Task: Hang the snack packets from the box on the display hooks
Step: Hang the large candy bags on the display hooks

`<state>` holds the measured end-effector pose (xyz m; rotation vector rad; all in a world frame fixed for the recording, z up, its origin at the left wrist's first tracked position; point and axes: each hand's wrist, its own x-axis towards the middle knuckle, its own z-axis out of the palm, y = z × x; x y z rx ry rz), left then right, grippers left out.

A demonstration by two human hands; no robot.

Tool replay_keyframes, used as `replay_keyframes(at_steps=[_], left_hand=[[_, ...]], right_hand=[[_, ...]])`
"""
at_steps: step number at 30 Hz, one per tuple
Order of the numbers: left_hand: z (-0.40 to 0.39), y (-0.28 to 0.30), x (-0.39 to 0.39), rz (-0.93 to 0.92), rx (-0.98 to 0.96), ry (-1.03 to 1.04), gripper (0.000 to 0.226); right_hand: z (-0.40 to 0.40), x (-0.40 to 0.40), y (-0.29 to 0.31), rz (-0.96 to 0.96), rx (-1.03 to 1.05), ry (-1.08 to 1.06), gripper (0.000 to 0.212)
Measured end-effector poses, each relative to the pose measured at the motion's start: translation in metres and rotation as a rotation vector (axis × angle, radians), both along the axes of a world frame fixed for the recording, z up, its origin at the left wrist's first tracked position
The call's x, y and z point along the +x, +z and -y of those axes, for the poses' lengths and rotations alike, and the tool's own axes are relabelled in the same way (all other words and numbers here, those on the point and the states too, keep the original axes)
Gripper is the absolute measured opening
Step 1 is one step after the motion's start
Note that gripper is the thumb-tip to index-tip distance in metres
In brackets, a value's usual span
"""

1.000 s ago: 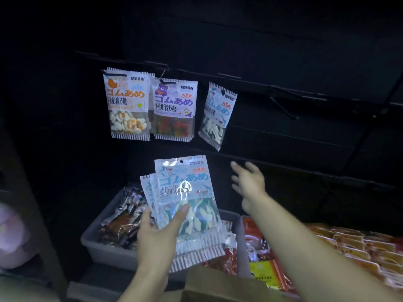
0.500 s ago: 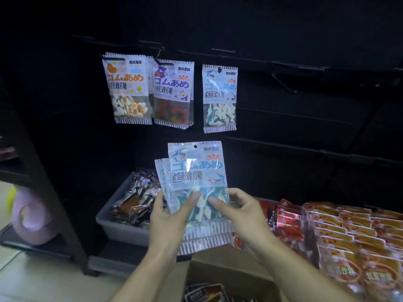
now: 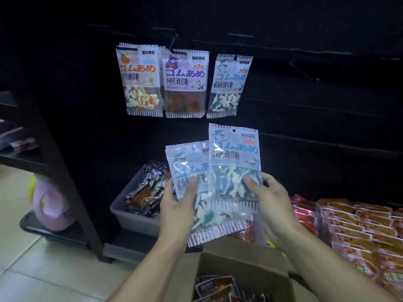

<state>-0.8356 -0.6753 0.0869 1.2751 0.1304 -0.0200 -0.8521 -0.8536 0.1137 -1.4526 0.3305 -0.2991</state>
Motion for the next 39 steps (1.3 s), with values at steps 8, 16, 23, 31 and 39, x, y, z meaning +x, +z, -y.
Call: replay_keyframes(at_steps=[8, 16, 23, 31, 39], left_hand=[[-0.006, -0.004, 0.011, 0.032, 0.12, 0.088, 0.034], [-0.007, 0.0, 0.01, 0.015, 0.089, 0.036, 0.049], [-0.006, 0.004, 0.01, 0.021, 0.083, -0.015, 0.025], [-0.003, 0.006, 0.008, 0.037, 0.036, 0.003, 0.027], [0.003, 0.015, 0.0, 0.079, 0.039, -0.003, 0.037]], right_hand=[[-0.002, 0.0, 0.023, 0.225, -0.119, -0.008, 0.035], [-0.014, 0.037, 0.062, 0.41, -0.141, -0.102, 0.039], [-0.025, 0.07, 0.092, 0.462, -0.105, -0.148, 0.035], [-0.027, 0.07, 0.088, 0.41, -0.064, -0.132, 0.029], [-0.027, 0.063, 0.084, 0.379, 0.008, -0.171, 0.022]])
